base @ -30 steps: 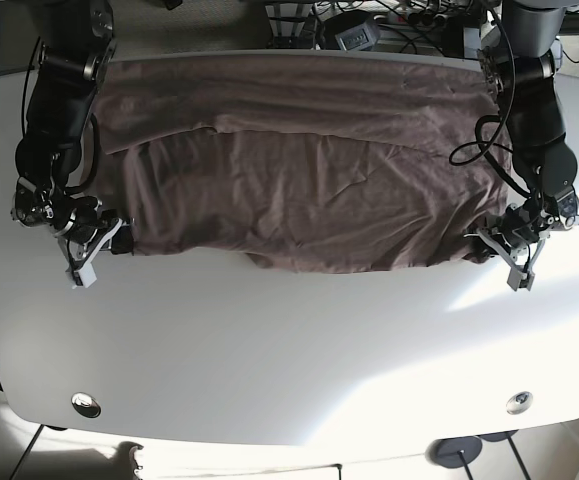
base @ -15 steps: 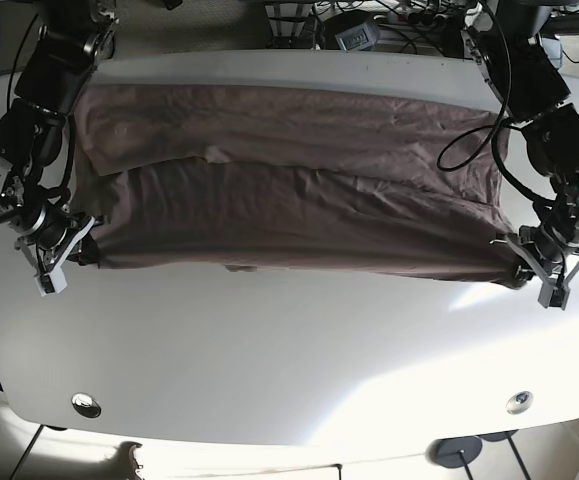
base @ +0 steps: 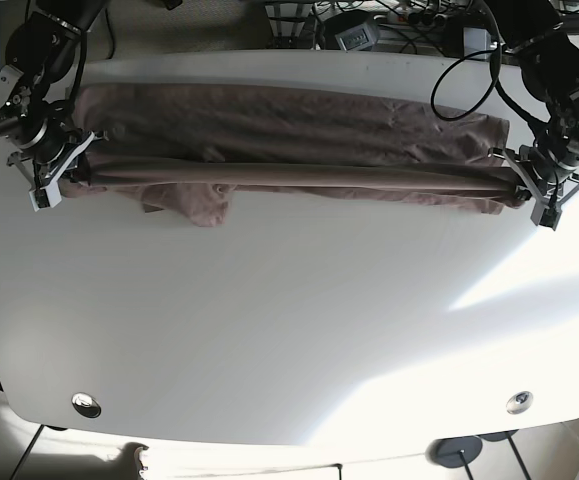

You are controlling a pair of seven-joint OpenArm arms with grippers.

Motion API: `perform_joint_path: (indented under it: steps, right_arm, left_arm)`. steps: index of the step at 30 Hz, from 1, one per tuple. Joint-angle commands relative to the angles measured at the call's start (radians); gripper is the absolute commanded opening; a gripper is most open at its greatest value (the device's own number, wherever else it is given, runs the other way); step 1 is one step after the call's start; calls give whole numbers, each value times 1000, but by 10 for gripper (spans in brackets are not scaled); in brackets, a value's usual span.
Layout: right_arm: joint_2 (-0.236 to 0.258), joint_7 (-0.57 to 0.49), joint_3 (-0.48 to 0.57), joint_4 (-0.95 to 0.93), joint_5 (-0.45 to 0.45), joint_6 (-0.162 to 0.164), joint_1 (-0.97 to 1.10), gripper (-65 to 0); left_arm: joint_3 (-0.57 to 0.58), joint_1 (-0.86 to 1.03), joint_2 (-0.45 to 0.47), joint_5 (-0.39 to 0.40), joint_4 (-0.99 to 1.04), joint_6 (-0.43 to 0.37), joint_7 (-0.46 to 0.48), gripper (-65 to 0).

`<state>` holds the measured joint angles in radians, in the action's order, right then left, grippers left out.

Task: Fold the T-shirt properly
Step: 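Fold the grasped edge with both grippers over onto the held edge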

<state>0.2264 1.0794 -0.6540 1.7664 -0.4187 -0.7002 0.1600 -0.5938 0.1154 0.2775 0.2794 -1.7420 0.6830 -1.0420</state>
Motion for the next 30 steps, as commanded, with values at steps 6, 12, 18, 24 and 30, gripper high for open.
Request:
perform_joint_path:
  steps: [6, 12, 18, 24, 30]
  right_arm:
    - [17, -20, -8, 40, -6, 2, 31, -312]
    - [-52, -20, -22, 160, -6, 2, 2, -105]
    - [-57, -17, 138, 13, 2, 2, -122, -105]
    - [-69, -29, 181, -273, 2, 2, -244, -105]
    - [-80, -66, 185, -388, 2, 2, -254, -114]
  left_arm:
    - [-4, 28, 21, -10, -17, -3, 19, -421]
    - [-5, 28, 22, -1, -28, 4, 19, -332]
    - [16, 23, -10, -7, -23, 1, 25, -332]
    - [74, 30, -14, -7, -19, -1, 27, -332]
    - [76, 28, -14, -9, 4, -1, 27, -332]
